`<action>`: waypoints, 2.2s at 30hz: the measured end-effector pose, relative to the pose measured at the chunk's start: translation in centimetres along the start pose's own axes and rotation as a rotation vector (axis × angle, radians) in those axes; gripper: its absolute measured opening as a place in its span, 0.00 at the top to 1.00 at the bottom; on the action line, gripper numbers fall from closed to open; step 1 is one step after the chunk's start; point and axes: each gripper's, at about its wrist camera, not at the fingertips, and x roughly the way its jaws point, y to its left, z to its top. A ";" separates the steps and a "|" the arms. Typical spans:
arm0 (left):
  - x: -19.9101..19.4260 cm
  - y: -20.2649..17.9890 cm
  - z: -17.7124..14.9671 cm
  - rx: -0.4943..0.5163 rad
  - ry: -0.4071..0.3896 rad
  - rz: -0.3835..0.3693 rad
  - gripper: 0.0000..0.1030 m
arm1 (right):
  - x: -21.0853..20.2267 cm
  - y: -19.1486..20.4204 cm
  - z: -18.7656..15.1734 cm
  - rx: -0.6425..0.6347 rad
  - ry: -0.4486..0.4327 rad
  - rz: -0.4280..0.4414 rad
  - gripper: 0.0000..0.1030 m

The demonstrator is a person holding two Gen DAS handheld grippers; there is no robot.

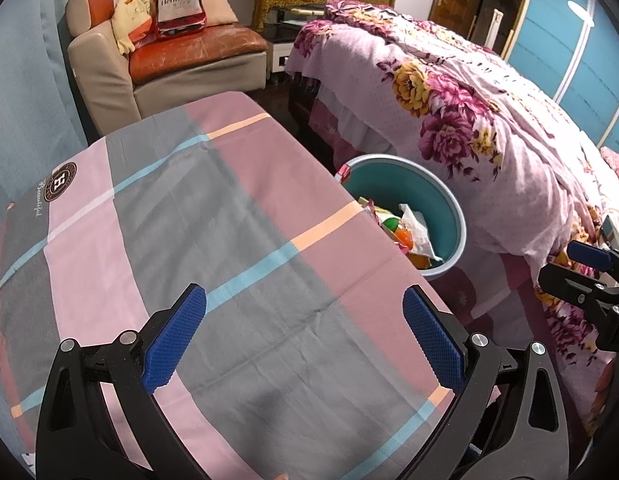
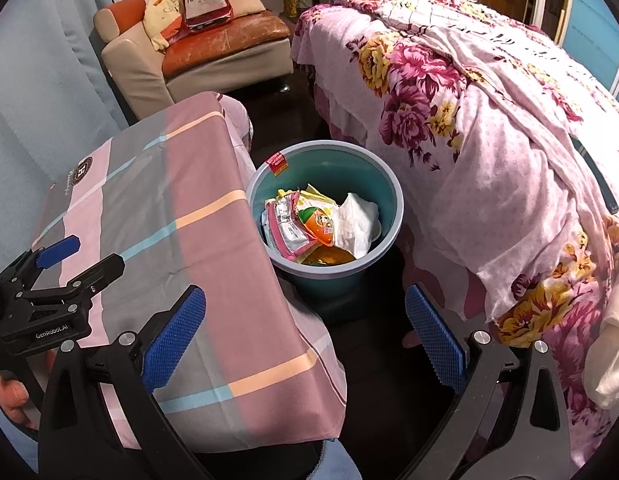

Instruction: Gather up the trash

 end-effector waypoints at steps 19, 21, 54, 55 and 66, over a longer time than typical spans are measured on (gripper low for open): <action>0.9 1.5 -0.6 -0.023 -0.012 0.025 0.04 | 1.9 0.5 0.2 0.003 0.030 0.009 0.07; 1.0 1.5 -0.6 -0.022 -0.012 0.028 0.04 | 2.1 0.7 0.2 0.001 0.032 0.010 0.07; 2.5 3.5 -1.0 -0.049 0.010 0.039 0.04 | 4.1 2.0 0.7 -0.026 0.074 -0.002 0.07; 2.6 3.5 -1.0 -0.050 0.011 0.039 0.04 | 4.2 2.1 0.7 -0.027 0.076 -0.003 0.07; 3.5 4.4 -1.1 -0.060 0.028 0.037 0.04 | 5.2 2.6 1.1 -0.035 0.094 -0.014 0.07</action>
